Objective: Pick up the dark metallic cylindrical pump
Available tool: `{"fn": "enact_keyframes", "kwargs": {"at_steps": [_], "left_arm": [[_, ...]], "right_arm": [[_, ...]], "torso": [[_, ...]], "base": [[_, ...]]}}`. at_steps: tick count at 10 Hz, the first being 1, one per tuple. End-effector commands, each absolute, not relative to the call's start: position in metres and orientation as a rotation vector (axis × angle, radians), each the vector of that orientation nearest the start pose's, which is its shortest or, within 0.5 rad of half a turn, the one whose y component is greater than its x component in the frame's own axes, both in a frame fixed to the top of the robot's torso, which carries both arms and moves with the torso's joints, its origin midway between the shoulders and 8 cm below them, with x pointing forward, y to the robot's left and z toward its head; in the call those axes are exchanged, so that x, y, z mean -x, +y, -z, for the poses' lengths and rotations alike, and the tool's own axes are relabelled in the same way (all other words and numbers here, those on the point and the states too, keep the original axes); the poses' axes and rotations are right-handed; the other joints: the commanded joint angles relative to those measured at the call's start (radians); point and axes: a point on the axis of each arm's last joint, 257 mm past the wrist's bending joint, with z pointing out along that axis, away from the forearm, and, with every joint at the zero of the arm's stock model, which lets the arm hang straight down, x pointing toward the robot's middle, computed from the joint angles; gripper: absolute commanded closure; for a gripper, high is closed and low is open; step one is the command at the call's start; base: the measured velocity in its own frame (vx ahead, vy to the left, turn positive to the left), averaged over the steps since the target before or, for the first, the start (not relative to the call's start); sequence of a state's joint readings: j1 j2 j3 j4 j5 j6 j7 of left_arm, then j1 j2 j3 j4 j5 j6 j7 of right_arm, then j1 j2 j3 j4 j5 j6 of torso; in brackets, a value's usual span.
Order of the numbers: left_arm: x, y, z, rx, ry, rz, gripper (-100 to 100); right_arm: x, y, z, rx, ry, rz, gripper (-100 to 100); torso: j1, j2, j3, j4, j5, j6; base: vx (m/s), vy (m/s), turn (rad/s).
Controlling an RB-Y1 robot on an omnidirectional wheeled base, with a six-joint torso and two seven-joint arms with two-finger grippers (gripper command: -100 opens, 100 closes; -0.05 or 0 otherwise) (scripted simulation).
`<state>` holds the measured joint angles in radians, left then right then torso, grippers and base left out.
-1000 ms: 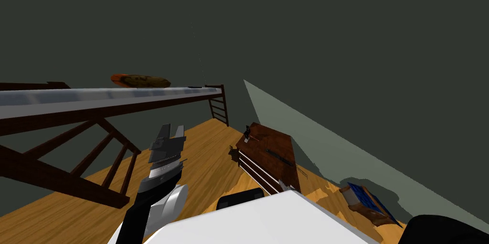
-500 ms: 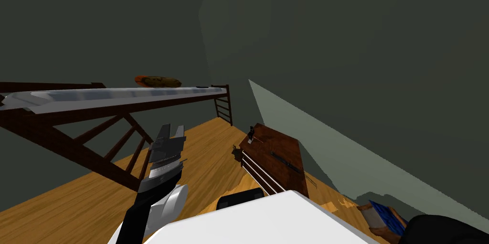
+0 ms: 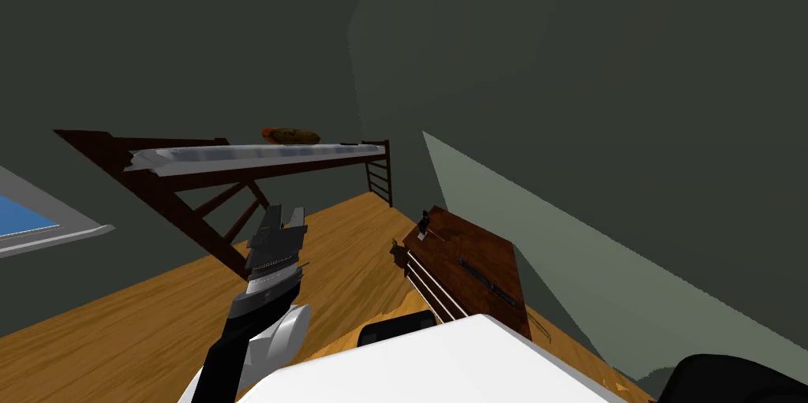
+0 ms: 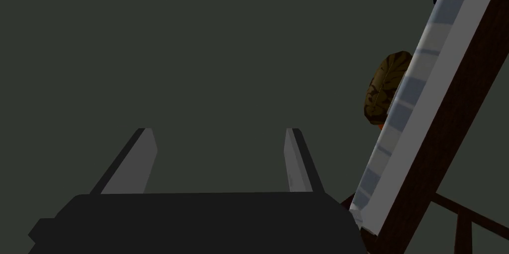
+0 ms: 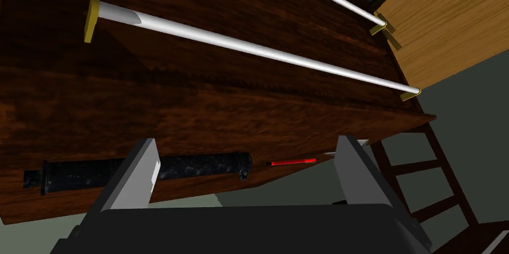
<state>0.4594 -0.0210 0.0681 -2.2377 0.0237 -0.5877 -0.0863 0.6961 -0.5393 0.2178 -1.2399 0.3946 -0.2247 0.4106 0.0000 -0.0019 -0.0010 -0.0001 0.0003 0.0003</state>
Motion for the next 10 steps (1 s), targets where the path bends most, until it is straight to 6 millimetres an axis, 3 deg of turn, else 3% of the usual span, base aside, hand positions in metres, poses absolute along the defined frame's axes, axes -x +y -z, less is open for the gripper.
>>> {"fn": "enact_keyframes", "kwargs": {"at_steps": [1, 2, 4, 5, 6, 7, 10], "left_arm": [[-0.334, 0.301, -0.036, 0.584, 0.538, 1.198, 0], [-0.334, 0.301, -0.036, 0.584, 0.538, 1.198, 0], [-0.334, 0.301, -0.036, 0.584, 0.538, 1.197, 0], [-0.334, 0.301, -0.036, 0.584, 0.538, 1.197, 0], [-0.334, 0.301, -0.036, 0.584, 0.538, 1.198, 0], [-0.334, 0.301, -0.036, 0.584, 0.538, 1.197, 0], [-0.334, 0.301, -0.036, 0.584, 0.538, 1.197, 0]], "right_arm": [[-0.066, -0.419, 0.569, -0.333, 2.557, -0.035, -100], [-0.042, -0.435, 0.577, -0.281, 2.621, 0.034, -100], [-0.03, -0.441, 0.581, -0.291, 2.644, 0.053, -100], [-0.01, -0.456, 0.586, -0.233, 2.699, 0.119, -100], [-0.003, -0.46, 0.587, -0.239, 2.711, 0.129, -100], [0.021, -0.479, 0.591, -0.183, 2.771, 0.205, -100], [0.059, -0.516, 0.591, -0.067, 2.865, 0.347, -100]], "torso": [[0.0, 0.0, 0.0, 0.0, 0.0, 0.0], [0.0, -0.001, -0.001, 0.0, 0.0, 0.0], [0.0, -0.001, -0.001, -0.001, 0.0, 0.002], [0.0, 0.001, 0.0, 0.0, 0.0, 0.002], [0.001, 0.001, 0.001, 0.0, 0.0, 0.0], [0.001, 0.001, 0.0, 0.0, 0.0, 0.001], [0.0, -0.001, -0.001, 0.0, 0.0, 0.002]], "base": [[0.067, 0.023, 0.424], [0.077, 0.029, 0.505], [0.035, 0.003, 0.016], [0.02, 0.018, 0.254], [0.025, 0.01, 0.182], [0.039, 0.014, 0.279], [0.053, 0.011, 0.244]]}}
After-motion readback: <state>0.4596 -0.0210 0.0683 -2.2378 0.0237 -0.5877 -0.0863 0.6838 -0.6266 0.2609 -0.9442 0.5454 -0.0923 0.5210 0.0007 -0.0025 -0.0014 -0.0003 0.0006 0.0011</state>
